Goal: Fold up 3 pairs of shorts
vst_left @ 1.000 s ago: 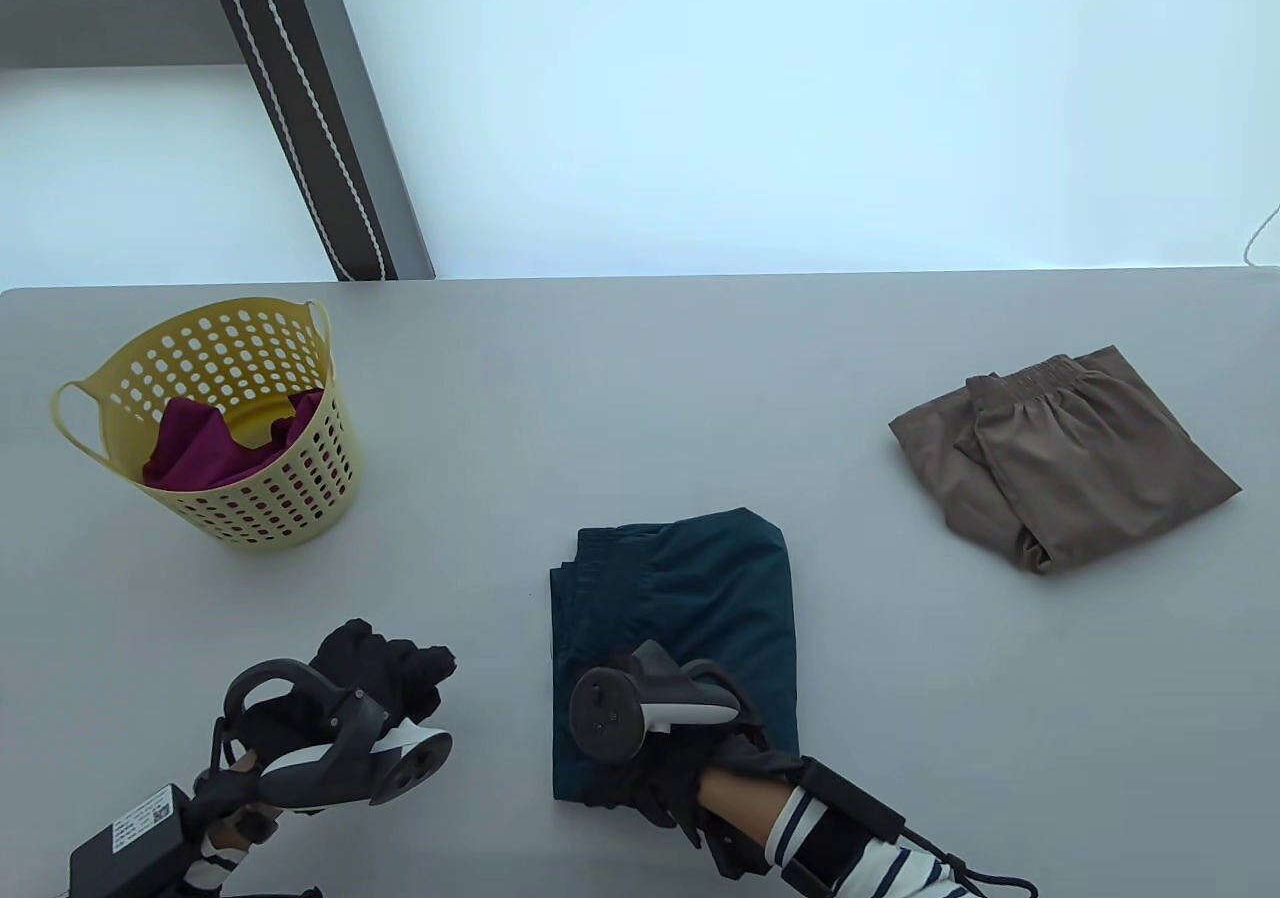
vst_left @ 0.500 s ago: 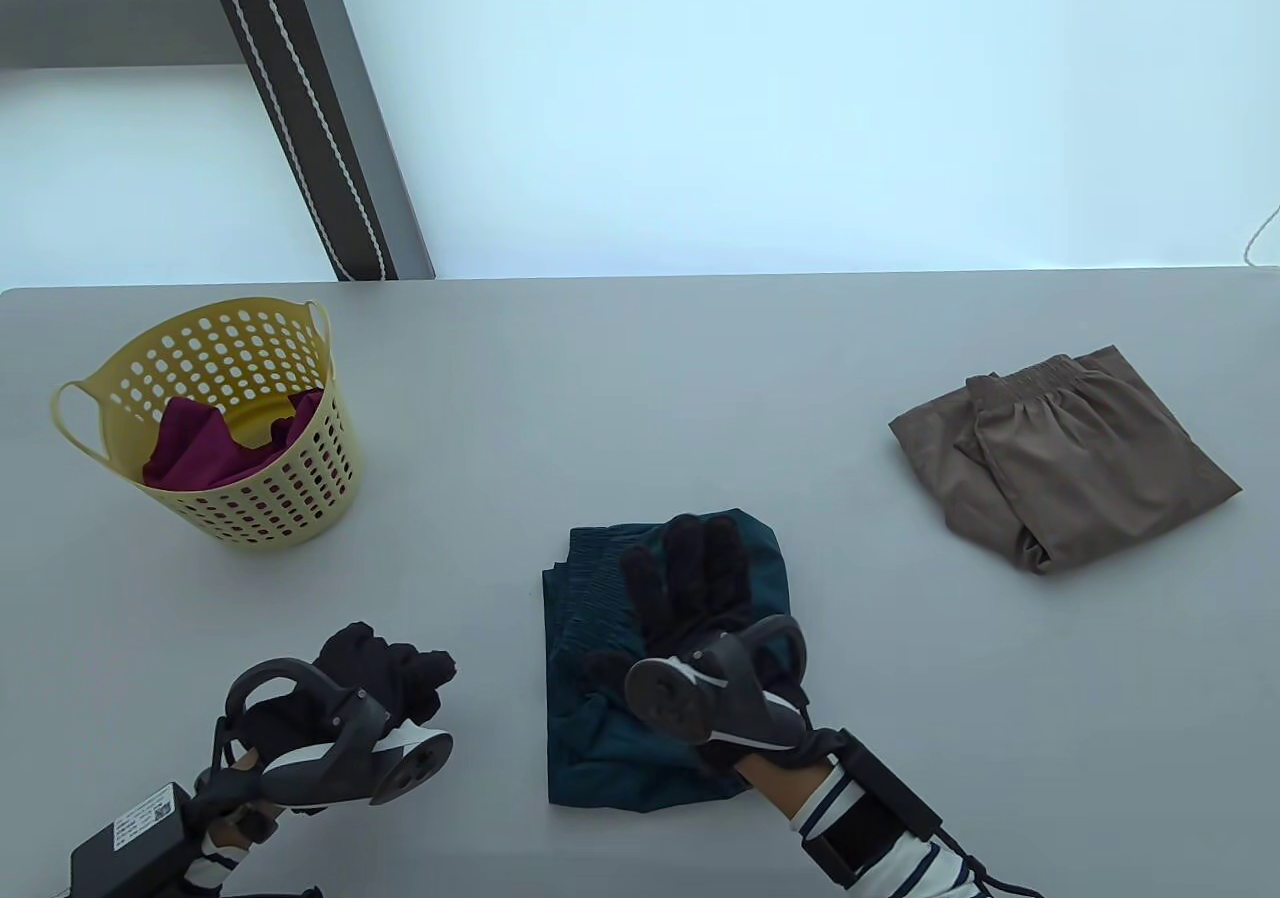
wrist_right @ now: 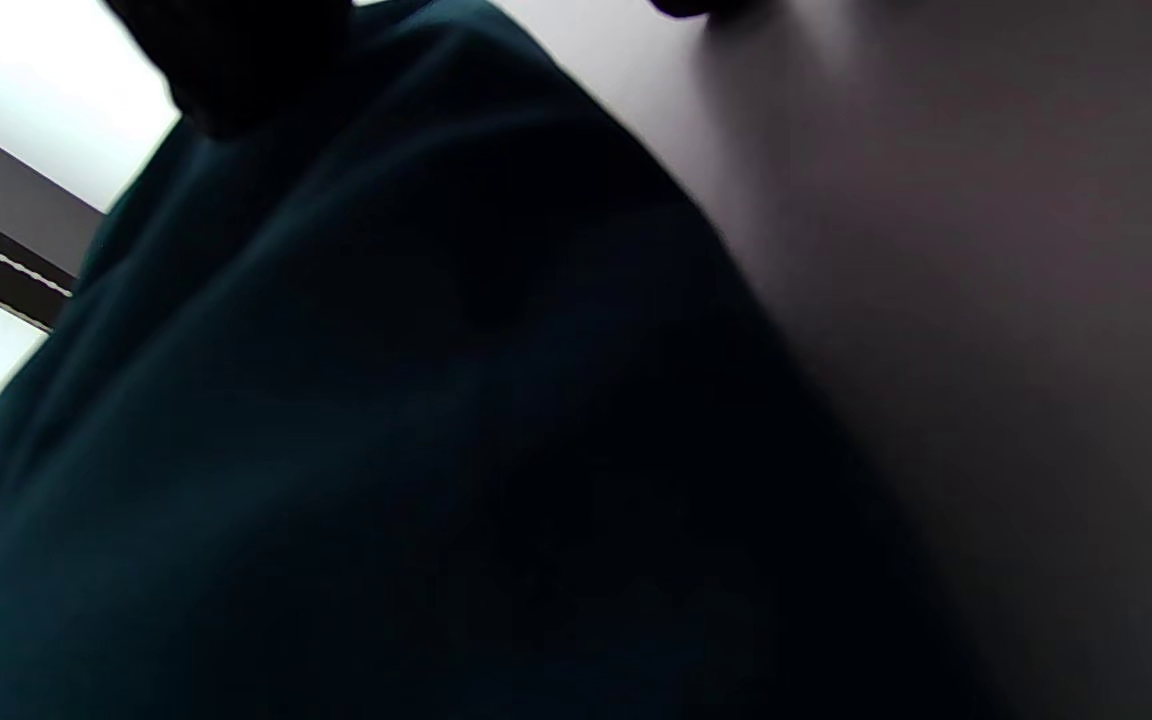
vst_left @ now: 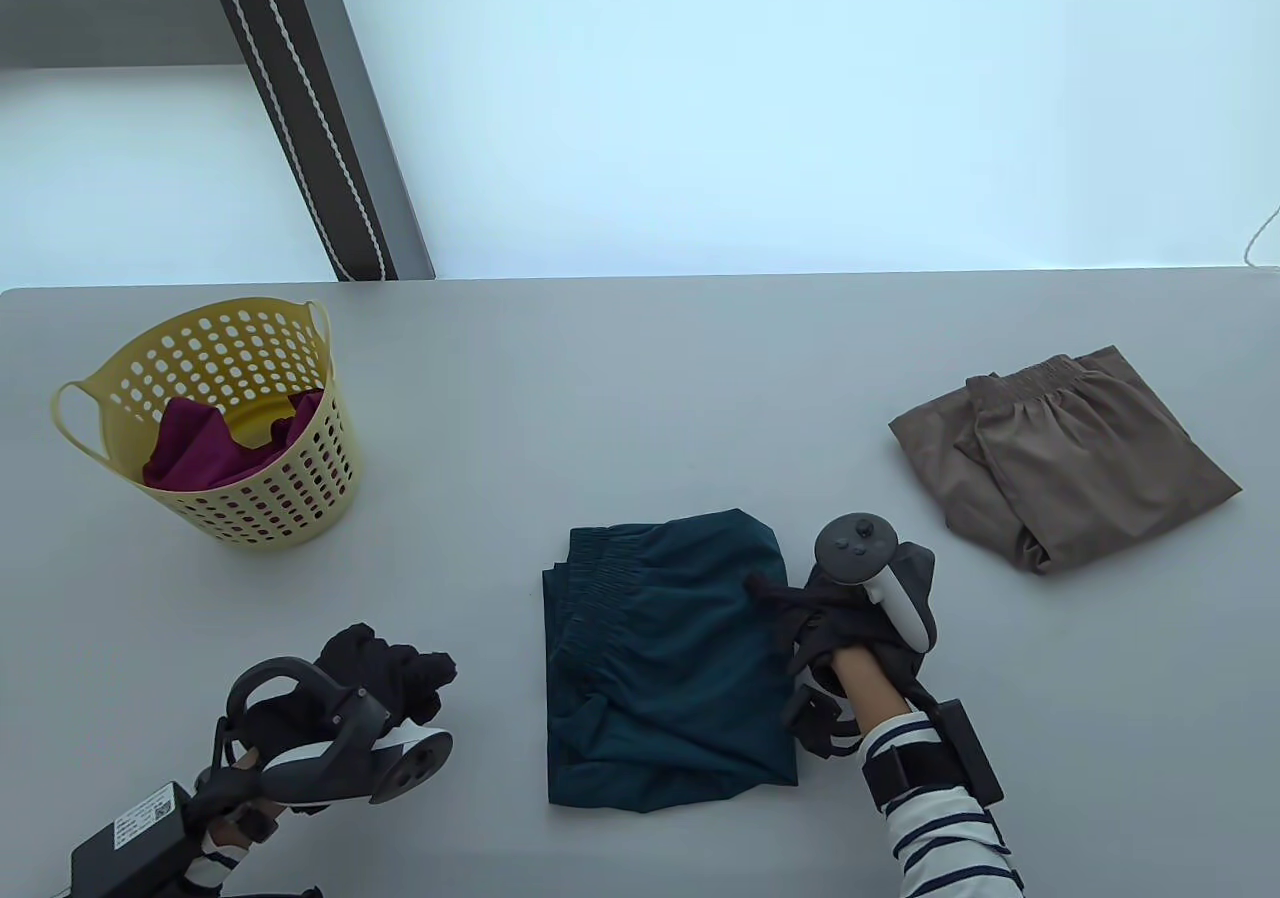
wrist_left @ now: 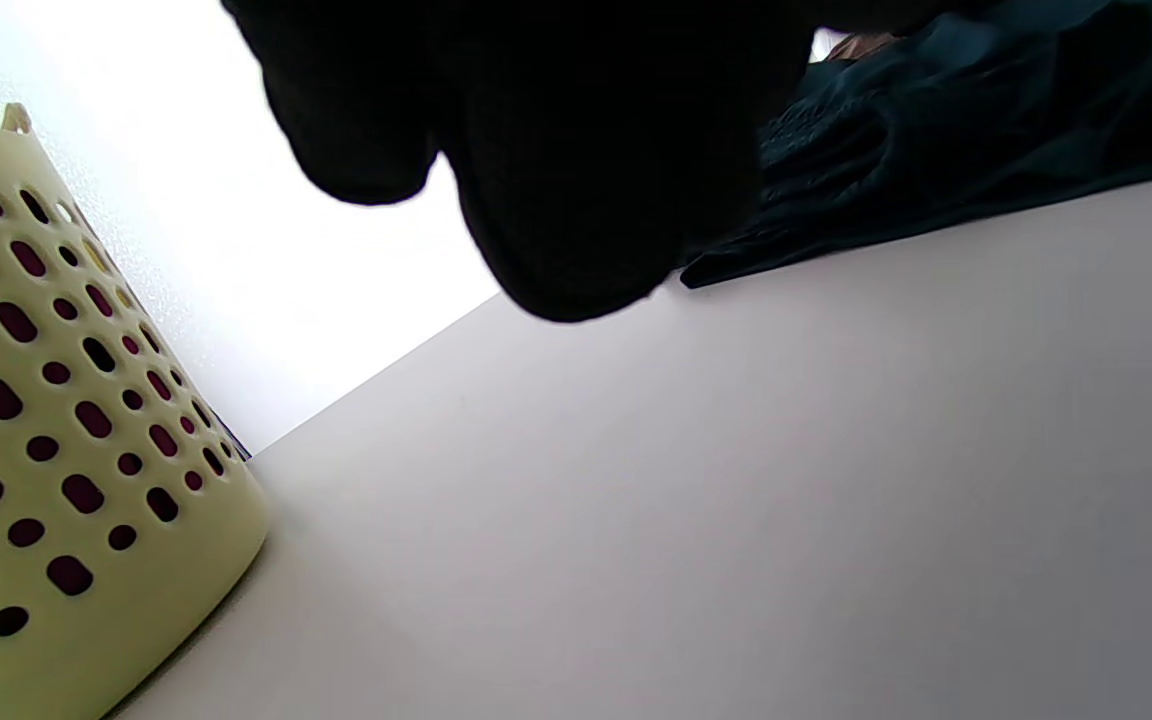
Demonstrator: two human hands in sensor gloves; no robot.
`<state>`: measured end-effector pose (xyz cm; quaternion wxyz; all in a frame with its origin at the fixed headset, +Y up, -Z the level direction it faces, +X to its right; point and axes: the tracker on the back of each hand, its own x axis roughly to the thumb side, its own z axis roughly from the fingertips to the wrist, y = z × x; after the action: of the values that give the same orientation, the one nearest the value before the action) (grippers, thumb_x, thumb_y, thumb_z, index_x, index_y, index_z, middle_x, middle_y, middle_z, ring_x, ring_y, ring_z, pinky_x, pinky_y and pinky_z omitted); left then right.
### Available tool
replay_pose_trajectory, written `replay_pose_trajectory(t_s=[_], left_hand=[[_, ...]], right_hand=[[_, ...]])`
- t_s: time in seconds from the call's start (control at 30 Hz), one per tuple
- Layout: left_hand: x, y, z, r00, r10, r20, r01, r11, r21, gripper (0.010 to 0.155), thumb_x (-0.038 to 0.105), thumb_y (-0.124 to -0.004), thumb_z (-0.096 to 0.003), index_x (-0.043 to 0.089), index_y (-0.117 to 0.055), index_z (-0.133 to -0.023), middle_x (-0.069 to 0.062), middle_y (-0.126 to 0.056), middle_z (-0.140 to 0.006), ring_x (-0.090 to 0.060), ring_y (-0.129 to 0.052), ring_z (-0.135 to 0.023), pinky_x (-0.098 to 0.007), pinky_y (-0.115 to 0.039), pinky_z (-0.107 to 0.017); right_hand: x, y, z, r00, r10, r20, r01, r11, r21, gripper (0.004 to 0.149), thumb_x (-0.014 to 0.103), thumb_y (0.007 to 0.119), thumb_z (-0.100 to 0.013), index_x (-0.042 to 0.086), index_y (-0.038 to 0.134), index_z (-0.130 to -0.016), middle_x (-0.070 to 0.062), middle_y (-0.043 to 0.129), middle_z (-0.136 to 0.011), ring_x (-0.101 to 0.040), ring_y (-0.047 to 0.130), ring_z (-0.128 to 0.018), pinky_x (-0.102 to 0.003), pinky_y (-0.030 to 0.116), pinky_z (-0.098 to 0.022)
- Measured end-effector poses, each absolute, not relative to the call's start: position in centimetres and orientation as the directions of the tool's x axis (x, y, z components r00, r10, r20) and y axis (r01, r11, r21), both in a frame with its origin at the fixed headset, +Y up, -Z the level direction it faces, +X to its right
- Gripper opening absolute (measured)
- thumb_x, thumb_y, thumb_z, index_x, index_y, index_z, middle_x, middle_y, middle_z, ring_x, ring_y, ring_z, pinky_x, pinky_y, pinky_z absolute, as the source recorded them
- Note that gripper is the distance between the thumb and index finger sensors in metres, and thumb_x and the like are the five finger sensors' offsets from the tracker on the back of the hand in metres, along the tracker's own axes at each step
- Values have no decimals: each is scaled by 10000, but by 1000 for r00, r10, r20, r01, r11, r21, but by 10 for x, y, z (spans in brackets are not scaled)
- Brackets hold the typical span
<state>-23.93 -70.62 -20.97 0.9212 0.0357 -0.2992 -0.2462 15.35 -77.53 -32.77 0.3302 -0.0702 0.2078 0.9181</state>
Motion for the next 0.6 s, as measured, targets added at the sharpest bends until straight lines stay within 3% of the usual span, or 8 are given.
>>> replay_pose_trajectory(t_s=[0.1, 0.23, 0.43, 0.6], left_hand=[[-239, -708, -210, 698, -472, 539, 434, 877, 206, 447, 494, -567, -483, 346, -641, -899, 167, -951, -753, -10, -1063, -533, -380, -850, -634], [-238, -708, -210, 696, -473, 540, 438, 876, 202, 448, 493, -568, -483, 345, -641, -900, 165, -951, -754, -10, -1062, -534, -380, -851, -635], [-238, -709, -210, 695, -473, 541, 442, 875, 198, 451, 493, -567, -483, 343, -639, -902, 164, -951, -757, -13, -1062, -536, -382, -850, -635], [-239, -709, -211, 693, -472, 544, 445, 875, 193, 451, 494, -568, -482, 344, -640, -902, 163, -951, -756, -13, -1063, -536, -381, -849, -636]], right_hand=[[143, -779, -328, -849, 489, -199, -528, -773, 351, 870, 510, 691, -459, -138, 364, -937, -542, 52, -841, -788, 80, -662, -768, 217, -429], [137, -778, -326, -904, 384, -187, -424, -864, 273, 698, 390, 751, -446, -56, 449, -890, -533, 161, -871, -788, 204, -705, -759, 307, -472], [137, -774, -322, -872, 441, -211, -480, -854, 202, 418, 276, 786, -427, 67, 644, -760, -499, 240, -902, -771, 255, -733, -747, 334, -491], [140, -760, -321, -796, 565, -218, -600, -783, 163, 378, 238, 809, -404, 78, 704, -729, -498, 324, -903, -779, 327, -732, -750, 400, -492]])
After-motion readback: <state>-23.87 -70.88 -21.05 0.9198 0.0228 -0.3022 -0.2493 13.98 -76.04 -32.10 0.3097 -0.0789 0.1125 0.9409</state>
